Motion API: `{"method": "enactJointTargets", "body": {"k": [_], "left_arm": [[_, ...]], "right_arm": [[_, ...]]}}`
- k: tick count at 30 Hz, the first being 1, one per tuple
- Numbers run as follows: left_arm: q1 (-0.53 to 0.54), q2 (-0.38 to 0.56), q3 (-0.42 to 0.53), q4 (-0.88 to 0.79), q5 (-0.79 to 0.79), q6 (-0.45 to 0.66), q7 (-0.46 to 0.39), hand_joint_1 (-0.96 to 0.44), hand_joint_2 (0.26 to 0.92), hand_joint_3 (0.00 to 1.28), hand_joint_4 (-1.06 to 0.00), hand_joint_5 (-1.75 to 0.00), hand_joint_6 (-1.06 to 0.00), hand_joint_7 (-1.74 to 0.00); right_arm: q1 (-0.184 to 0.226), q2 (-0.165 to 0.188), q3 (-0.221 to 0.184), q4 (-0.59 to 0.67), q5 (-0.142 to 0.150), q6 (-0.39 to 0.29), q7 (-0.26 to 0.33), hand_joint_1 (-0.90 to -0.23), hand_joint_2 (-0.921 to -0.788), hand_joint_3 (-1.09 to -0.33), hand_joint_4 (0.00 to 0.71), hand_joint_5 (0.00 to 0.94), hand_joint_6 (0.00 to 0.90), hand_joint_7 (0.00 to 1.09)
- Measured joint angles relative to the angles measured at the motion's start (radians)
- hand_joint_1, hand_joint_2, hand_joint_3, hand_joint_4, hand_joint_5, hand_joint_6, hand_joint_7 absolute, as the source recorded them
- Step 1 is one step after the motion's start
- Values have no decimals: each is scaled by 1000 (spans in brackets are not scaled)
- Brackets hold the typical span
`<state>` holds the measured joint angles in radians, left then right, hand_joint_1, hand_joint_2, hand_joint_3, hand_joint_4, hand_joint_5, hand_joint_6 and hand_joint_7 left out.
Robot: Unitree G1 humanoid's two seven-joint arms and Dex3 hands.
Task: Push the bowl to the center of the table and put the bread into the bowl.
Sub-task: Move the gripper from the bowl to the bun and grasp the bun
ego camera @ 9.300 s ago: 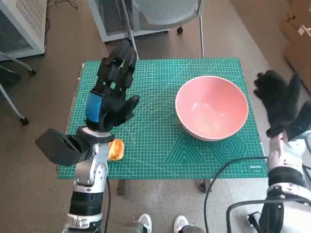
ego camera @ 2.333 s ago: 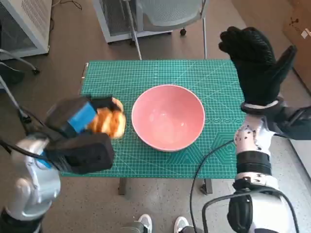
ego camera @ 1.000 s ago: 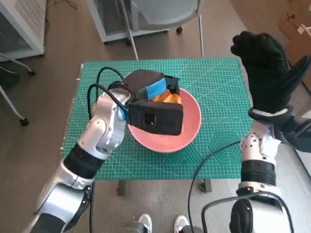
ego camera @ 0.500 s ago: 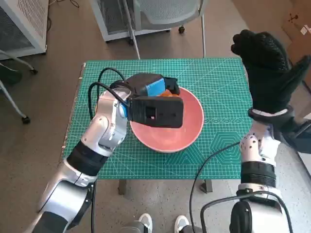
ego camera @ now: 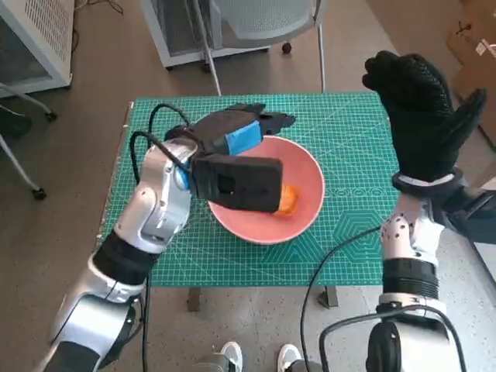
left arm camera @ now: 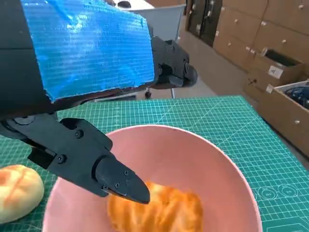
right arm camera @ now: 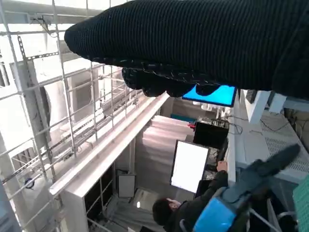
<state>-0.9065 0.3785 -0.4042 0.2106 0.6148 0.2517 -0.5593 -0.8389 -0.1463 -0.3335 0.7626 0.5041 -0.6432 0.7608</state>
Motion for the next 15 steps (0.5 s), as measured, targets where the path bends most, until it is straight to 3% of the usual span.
{"method": "enactJointTargets", "body": {"k": [15], "left_arm": [[92, 192, 206, -277, -74, 16, -72, -508, 762, 2, 1, 1, -206, -20]], "right_arm": [[-3, -5, -1, 24, 3, 14, 17, -640, -921, -676, 268, 0, 366, 3]]}}
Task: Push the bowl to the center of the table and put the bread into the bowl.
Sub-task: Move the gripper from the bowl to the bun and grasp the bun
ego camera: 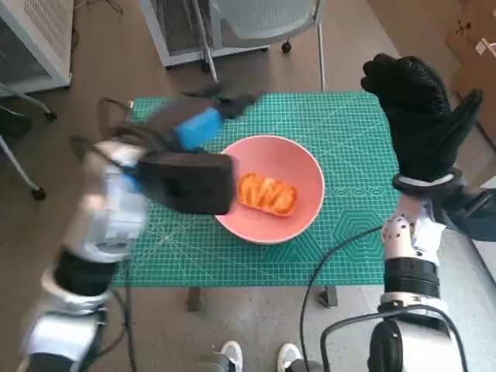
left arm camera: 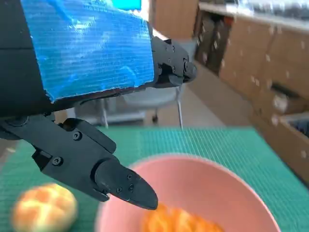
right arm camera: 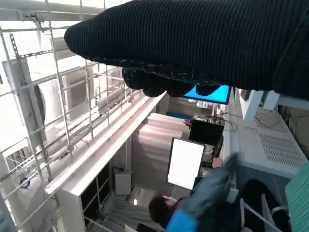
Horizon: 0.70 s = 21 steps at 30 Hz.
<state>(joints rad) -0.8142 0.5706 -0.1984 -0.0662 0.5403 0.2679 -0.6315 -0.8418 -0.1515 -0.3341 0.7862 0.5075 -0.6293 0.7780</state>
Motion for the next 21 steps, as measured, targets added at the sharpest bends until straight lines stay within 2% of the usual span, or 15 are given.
{"method": "enactJointTargets", "body": {"k": [4, 9, 15, 21], "left_arm": [[34, 57, 56, -46, -6, 1, 0, -460, 760, 1, 1, 1, -215, -19], [84, 118, 106, -74, 13, 58, 0, -405, 756, 0, 1, 1, -216, -15], [127, 174, 123, -50, 43, 112, 0, -375, 730, 0, 1, 1, -207, -8], [157, 186, 121, 13, 40, 122, 0, -379, 717, 0, 1, 1, -193, -1]], "right_arm": [[-1, 0, 0, 0, 0, 5, 6, -642, -921, -676, 263, 0, 367, 4], [-1, -1, -3, 1, 1, 11, 9, -642, -921, -675, 261, 0, 368, 4], [-1, -2, -10, 6, 1, 16, 10, -643, -921, -674, 261, 0, 372, 5], [-9, -2, -11, 24, 1, 21, 13, -650, -921, -669, 260, 0, 376, 6]]}}
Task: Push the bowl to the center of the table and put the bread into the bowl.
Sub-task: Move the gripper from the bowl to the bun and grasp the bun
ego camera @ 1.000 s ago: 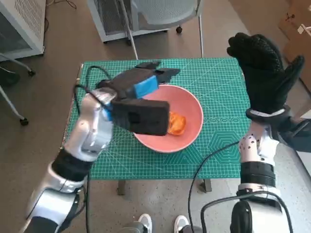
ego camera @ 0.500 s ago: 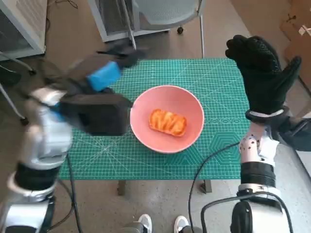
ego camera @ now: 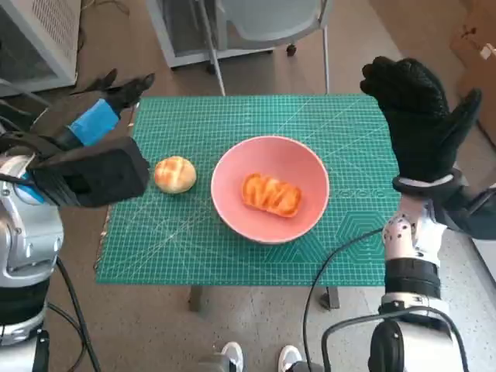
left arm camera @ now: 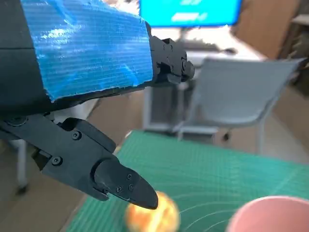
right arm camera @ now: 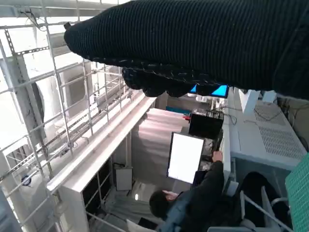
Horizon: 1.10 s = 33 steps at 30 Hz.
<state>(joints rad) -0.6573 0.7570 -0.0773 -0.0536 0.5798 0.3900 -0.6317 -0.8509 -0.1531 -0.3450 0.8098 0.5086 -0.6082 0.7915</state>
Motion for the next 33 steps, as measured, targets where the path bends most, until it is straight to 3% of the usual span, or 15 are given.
{"method": "enactJointTargets", "body": {"k": [15, 33], "left_arm": [[-18, -23, -110, 178, 13, 12, -1, -399, 716, 0, 1, 1, -183, 0], [-189, -155, -272, 681, 46, -91, 84, -339, 709, 5, 1, 1, -181, -1]], "right_arm": [[-41, 0, -7, 61, 0, -21, 36, -654, -921, -664, 266, 2, 374, 4], [-50, -3, -17, 82, 0, -37, 54, -651, -921, -676, 272, 3, 377, 4]]}}
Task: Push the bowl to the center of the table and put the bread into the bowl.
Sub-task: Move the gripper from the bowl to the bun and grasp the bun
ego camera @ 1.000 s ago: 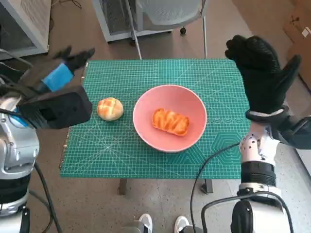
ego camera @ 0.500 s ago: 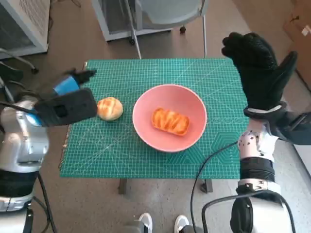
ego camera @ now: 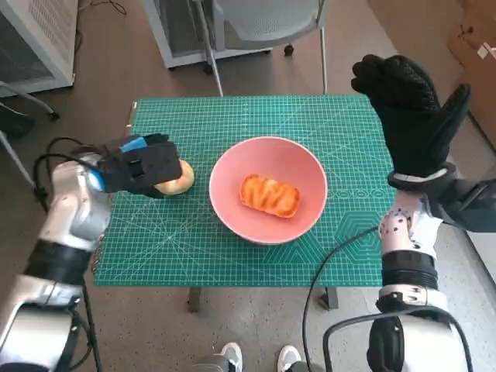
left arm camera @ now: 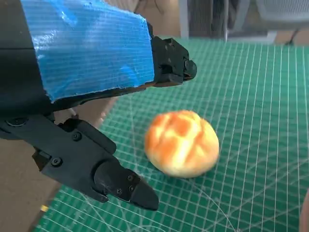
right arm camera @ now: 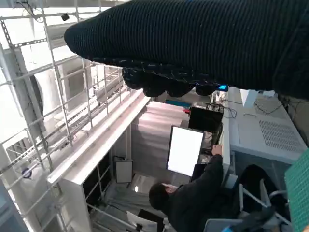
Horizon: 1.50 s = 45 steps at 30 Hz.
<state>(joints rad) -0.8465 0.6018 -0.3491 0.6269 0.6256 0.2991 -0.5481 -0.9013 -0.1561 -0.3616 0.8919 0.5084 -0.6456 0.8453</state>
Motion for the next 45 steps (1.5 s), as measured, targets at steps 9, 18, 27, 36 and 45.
{"method": "enactJointTargets", "body": {"k": [9, 18, 27, 36, 45], "left_arm": [[-97, -86, -55, 303, 7, -111, 136, -304, 709, 3, 1, 1, -185, -3], [-147, -146, -101, 501, 17, -177, 223, -211, 719, 7, -56, -19, -260, -33], [-171, -171, -118, 602, 26, -212, 333, 159, 872, 55, -556, -900, -661, -174], [-169, -172, -142, 613, 39, -261, 426, 10, 915, 80, -669, -1262, -645, -1028], [-153, -148, -146, 532, 37, -268, 410, 2, 918, 81, -688, -1248, -620, -1095]], "right_arm": [[5, -1, 1, -34, 0, 8, 0, -649, -921, -687, 274, 3, 373, 1], [26, 0, 4, -77, -1, 18, -3, -647, -921, -696, 273, 2, 370, 0], [53, -1, 8, -114, -2, 20, -22, -640, -921, -704, 269, 0, 366, 0], [69, -1, 15, -149, -3, 27, -46, -638, -921, -707, 264, 0, 361, 0], [92, 0, 27, -181, -4, 38, -69, -638, -921, -707, 262, 0, 358, 0]]}}
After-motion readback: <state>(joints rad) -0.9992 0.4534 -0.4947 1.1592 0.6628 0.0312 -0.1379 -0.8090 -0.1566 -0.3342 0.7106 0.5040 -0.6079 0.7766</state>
